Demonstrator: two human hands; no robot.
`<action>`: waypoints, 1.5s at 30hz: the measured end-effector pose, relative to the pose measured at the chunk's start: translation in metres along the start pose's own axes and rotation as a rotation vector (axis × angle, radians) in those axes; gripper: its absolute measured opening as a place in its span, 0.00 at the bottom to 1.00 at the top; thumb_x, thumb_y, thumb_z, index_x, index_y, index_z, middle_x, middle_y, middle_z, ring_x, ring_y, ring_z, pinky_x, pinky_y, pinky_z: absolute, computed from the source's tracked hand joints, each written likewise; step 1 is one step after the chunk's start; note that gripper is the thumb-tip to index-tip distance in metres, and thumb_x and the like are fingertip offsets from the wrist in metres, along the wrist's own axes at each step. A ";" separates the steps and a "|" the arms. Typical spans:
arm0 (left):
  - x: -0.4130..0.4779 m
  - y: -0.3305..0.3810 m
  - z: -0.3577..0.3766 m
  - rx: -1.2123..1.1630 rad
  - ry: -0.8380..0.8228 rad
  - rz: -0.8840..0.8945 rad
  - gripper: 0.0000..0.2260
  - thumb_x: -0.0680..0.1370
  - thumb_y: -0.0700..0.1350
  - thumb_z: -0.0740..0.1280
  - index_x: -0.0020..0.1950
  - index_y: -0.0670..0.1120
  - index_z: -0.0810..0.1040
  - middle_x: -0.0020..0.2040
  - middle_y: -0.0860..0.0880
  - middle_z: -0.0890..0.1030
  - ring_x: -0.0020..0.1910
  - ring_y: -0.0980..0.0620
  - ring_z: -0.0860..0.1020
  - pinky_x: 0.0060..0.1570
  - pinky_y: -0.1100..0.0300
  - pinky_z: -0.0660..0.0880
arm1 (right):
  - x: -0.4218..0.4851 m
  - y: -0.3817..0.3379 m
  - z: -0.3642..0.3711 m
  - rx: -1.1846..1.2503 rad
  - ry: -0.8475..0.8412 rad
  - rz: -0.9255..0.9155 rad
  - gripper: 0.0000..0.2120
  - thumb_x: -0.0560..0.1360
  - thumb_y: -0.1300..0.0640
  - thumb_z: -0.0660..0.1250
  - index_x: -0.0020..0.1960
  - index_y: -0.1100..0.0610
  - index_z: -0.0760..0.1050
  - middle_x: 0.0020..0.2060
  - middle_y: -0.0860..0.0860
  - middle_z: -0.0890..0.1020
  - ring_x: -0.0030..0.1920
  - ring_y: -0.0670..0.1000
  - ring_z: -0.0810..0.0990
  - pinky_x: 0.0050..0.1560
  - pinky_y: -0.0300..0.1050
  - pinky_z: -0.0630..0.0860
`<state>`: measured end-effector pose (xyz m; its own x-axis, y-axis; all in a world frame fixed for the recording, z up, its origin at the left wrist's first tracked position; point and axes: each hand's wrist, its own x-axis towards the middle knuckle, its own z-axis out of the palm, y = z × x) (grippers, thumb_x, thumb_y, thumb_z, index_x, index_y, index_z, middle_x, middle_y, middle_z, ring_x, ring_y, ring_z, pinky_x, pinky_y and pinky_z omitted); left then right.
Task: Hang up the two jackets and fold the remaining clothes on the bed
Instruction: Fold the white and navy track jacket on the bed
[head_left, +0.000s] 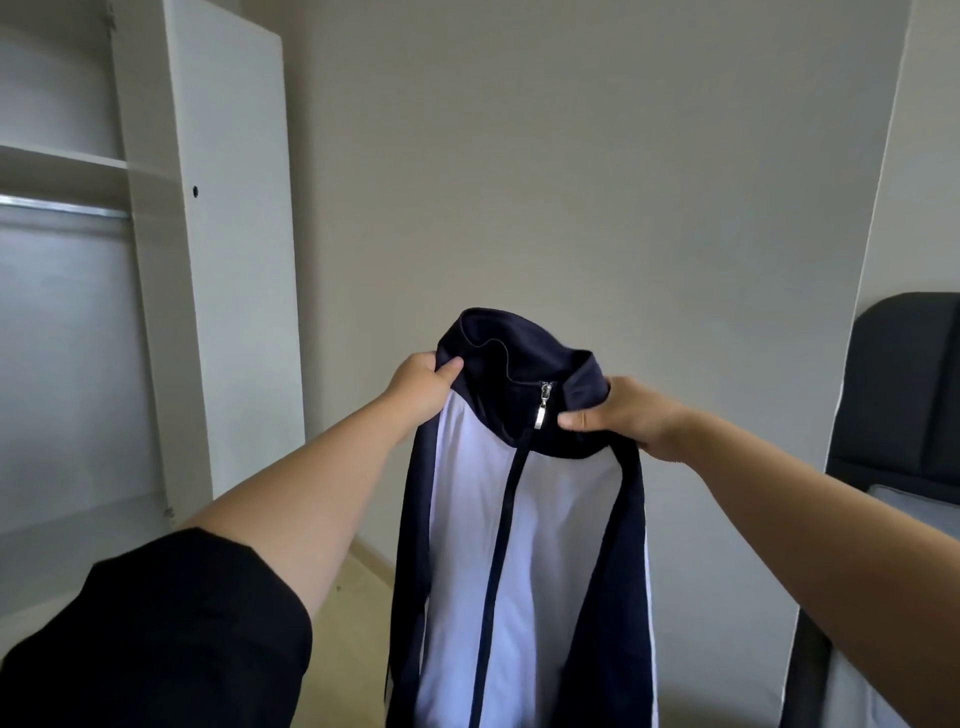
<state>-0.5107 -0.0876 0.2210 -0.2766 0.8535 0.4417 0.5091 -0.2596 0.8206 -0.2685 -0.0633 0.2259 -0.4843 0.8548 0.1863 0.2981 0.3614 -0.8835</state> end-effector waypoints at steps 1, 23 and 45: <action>0.000 -0.001 0.002 0.016 -0.004 0.002 0.10 0.82 0.48 0.58 0.51 0.45 0.77 0.46 0.50 0.79 0.46 0.51 0.76 0.47 0.59 0.69 | -0.002 0.003 -0.002 -0.032 -0.057 0.040 0.17 0.68 0.67 0.74 0.56 0.61 0.78 0.50 0.55 0.84 0.51 0.55 0.82 0.55 0.49 0.77; -0.002 -0.004 -0.019 0.128 -0.307 0.005 0.06 0.77 0.38 0.66 0.42 0.47 0.78 0.36 0.50 0.79 0.30 0.55 0.76 0.26 0.65 0.71 | -0.009 0.031 -0.041 0.063 0.025 0.082 0.10 0.68 0.54 0.72 0.46 0.59 0.80 0.42 0.54 0.85 0.40 0.52 0.84 0.41 0.43 0.78; 0.000 0.003 -0.003 -0.215 -0.469 -0.065 0.19 0.75 0.29 0.62 0.54 0.52 0.78 0.53 0.47 0.82 0.52 0.50 0.81 0.54 0.54 0.78 | -0.004 0.022 -0.071 0.241 0.127 -0.041 0.06 0.77 0.64 0.62 0.50 0.59 0.78 0.42 0.55 0.84 0.40 0.53 0.84 0.40 0.44 0.79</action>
<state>-0.5119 -0.0899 0.2246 0.1178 0.9689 0.2176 0.3101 -0.2440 0.9188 -0.2012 -0.0326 0.2366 -0.3802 0.8868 0.2628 0.0684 0.3103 -0.9482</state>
